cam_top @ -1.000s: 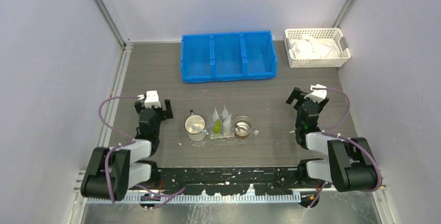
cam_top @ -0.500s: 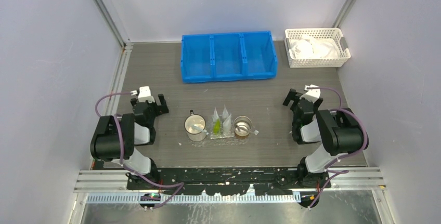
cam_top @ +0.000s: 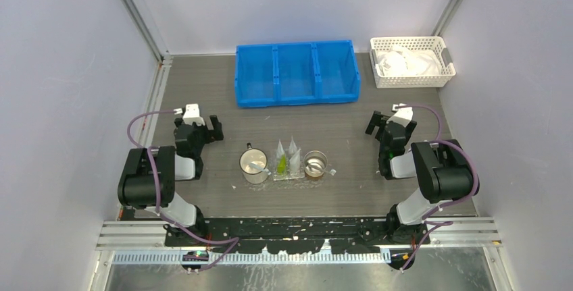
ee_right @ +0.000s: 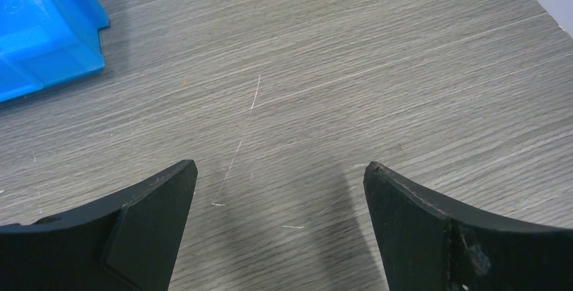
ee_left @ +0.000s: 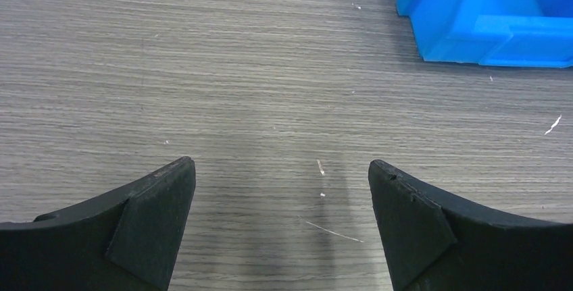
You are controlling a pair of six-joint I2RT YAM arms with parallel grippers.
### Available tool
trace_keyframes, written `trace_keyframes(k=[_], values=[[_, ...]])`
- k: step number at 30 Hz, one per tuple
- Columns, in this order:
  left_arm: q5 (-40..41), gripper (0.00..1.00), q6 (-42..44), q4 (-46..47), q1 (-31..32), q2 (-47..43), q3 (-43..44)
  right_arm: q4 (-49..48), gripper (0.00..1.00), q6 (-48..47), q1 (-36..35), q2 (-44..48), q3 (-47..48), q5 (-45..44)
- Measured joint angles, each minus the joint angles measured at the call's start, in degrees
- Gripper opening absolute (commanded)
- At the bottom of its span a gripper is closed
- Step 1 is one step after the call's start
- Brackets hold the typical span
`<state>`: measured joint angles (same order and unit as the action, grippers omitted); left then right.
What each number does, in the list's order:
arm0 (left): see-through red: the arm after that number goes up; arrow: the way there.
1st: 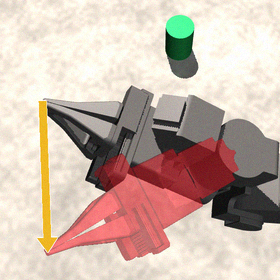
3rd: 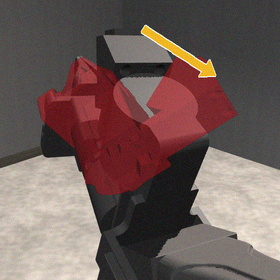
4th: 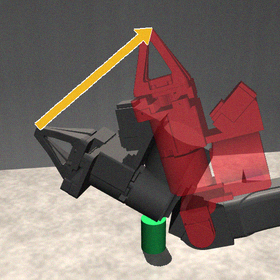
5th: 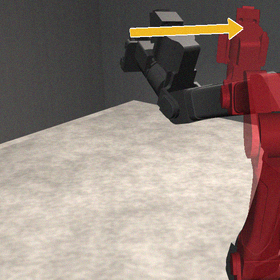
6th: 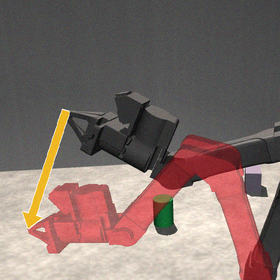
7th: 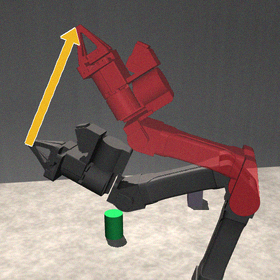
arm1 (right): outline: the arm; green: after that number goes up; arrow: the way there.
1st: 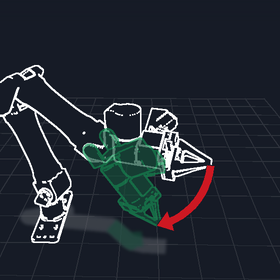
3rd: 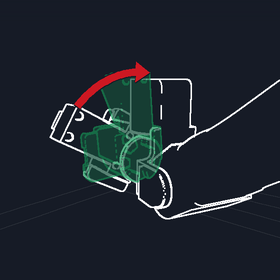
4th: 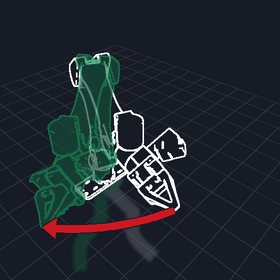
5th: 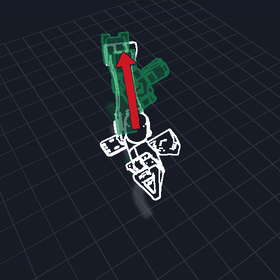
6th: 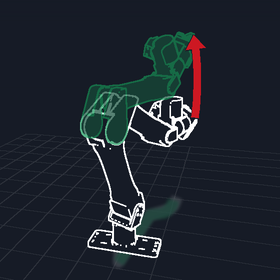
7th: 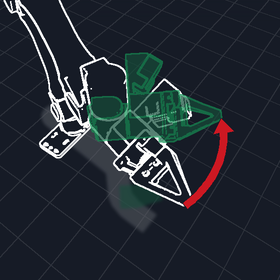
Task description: Prepare toiletry sets of a toothbrush and toothpaste on the tray
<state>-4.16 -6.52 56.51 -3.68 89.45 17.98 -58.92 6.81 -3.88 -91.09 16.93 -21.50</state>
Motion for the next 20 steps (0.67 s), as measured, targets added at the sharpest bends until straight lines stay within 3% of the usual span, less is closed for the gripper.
trace_keyframes(k=[20], values=[[-1.5,1.00,1.2,-2.3,0.3,0.0,0.7,1.4,1.00,0.0,0.1,0.0,0.2,0.2]])
